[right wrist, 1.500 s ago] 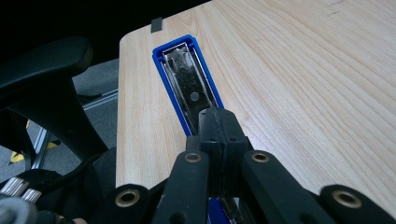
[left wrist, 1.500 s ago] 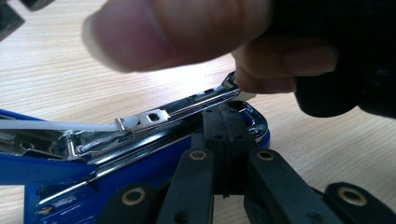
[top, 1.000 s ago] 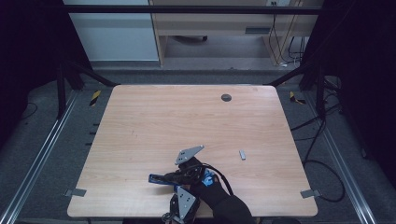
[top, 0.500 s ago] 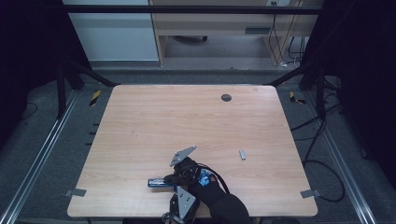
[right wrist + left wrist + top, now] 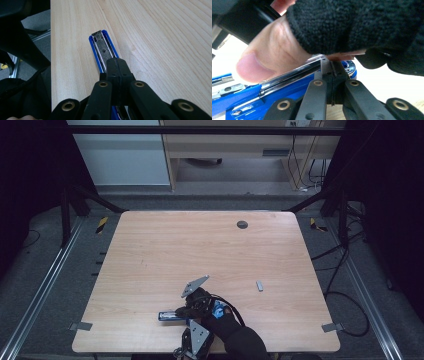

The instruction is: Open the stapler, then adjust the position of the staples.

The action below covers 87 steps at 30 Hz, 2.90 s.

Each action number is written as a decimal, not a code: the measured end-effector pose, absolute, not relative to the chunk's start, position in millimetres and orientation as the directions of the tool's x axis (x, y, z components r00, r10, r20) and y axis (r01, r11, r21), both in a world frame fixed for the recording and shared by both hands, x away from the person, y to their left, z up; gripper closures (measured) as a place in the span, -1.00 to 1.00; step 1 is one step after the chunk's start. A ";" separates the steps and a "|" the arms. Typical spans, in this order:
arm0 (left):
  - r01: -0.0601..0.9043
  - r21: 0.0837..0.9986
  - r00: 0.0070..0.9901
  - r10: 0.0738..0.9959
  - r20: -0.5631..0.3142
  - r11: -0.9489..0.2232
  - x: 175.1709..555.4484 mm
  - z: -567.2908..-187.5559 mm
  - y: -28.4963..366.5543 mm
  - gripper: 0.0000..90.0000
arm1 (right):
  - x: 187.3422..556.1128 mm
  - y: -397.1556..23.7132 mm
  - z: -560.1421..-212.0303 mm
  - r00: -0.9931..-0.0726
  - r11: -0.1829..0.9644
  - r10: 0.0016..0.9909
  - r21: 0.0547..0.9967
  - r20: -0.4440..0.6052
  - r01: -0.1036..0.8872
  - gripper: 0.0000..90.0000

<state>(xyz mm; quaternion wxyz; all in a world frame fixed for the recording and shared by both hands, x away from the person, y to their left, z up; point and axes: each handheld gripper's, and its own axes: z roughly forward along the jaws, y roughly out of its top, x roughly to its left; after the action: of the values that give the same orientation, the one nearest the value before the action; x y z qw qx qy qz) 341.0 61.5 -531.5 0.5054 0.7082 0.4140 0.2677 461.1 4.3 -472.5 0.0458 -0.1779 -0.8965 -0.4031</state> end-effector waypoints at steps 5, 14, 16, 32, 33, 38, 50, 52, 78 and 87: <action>0.318 0.937 0.516 0.855 -0.046 -0.142 341.0 -531.5 62.1 0.98 | 462.1 -1.9 -467.9 -0.935 0.584 0.280 0.735 0.217 0.345 1.00; 0.334 0.933 0.532 0.844 -0.073 -0.131 341.9 -530.1 64.2 0.91 | 469.7 -31.2 -456.7 -0.908 0.478 0.364 0.795 0.207 0.373 0.63; 0.346 0.930 0.547 0.832 -0.094 -0.122 343.0 -529.1 65.5 0.88 | 471.1 -40.5 -453.7 -0.897 0.450 0.393 0.808 0.202 0.379 0.58; 0.329 0.930 0.620 0.780 -0.079 -0.167 360.7 -490.6 90.8 0.64 | 480.1 -120.8 -436.0 -0.800 0.320 0.580 0.859 0.157 0.401 0.10; 0.325 0.930 0.639 0.764 -0.084 -0.170 366.0 -483.3 94.4 0.64 | 480.3 -130.3 -435.3 -0.780 0.311 0.609 0.861 0.146 0.404 0.06; 0.293 0.934 0.661 0.749 -0.044 -0.204 379.7 -463.1 104.7 0.54 | 479.2 -152.1 -432.6 -0.751 0.288 0.645 0.865 0.143 0.412 0.07; 0.307 0.918 0.642 0.767 -0.006 -0.250 422.3 -420.2 149.6 0.26 | 477.7 -193.7 -433.4 -0.665 0.253 0.737 0.863 0.121 0.437 0.15; 0.313 0.918 0.633 0.774 -0.011 -0.243 425.9 -417.0 156.3 0.24 | 477.9 -196.5 -434.4 -0.661 0.254 0.741 0.860 0.121 0.443 0.14; 0.444 0.862 0.461 0.887 0.014 -0.244 426.9 -445.3 287.7 0.07 | 490.2 -233.9 -447.0 -0.537 0.277 0.840 0.790 0.077 0.547 0.15; 0.477 0.853 0.420 0.907 -0.010 -0.211 426.8 -458.8 303.4 0.03 | 503.7 -226.2 -462.2 -0.537 0.320 0.841 0.739 0.065 0.592 0.17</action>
<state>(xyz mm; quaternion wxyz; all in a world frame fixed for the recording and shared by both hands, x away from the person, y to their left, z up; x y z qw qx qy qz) 426.8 303.4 -458.8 0.4145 0.7336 0.4718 0.2598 503.7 -226.2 -462.2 -0.1684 -0.4507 -0.7949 -0.3696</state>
